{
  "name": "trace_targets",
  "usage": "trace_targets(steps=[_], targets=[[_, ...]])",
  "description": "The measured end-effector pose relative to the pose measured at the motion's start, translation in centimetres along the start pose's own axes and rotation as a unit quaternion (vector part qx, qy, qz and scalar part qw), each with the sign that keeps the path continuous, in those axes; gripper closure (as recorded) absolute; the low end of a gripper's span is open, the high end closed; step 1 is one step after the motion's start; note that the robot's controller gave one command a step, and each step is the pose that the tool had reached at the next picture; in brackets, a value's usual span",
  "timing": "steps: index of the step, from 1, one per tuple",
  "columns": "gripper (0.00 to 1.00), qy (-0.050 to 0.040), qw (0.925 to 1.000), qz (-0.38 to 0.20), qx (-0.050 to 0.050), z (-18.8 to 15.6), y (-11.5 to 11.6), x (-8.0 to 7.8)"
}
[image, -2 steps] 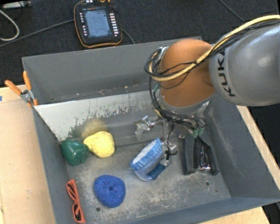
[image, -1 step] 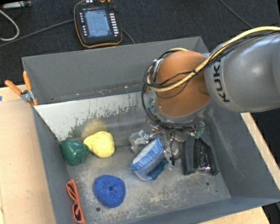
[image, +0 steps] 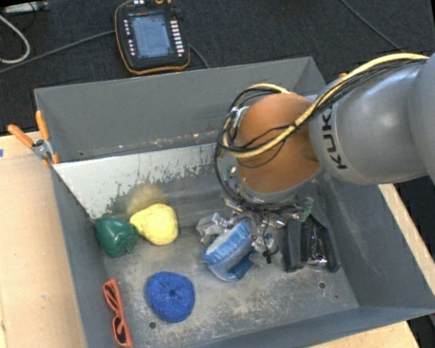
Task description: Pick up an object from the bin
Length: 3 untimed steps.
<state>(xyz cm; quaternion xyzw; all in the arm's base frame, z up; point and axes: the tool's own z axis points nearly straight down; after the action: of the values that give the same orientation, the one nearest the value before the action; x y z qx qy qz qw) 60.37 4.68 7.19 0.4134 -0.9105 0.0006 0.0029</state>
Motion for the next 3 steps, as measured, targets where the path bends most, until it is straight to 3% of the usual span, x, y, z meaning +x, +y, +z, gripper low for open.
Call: trace_targets(steps=[1,3], targets=[[1.0,-0.0008,0.996,-0.089,-0.002,-0.3,0.4,-0.1],[1.0,-0.0026,0.9961,-0.088,-0.004,-1.6,0.6,-0.1]])
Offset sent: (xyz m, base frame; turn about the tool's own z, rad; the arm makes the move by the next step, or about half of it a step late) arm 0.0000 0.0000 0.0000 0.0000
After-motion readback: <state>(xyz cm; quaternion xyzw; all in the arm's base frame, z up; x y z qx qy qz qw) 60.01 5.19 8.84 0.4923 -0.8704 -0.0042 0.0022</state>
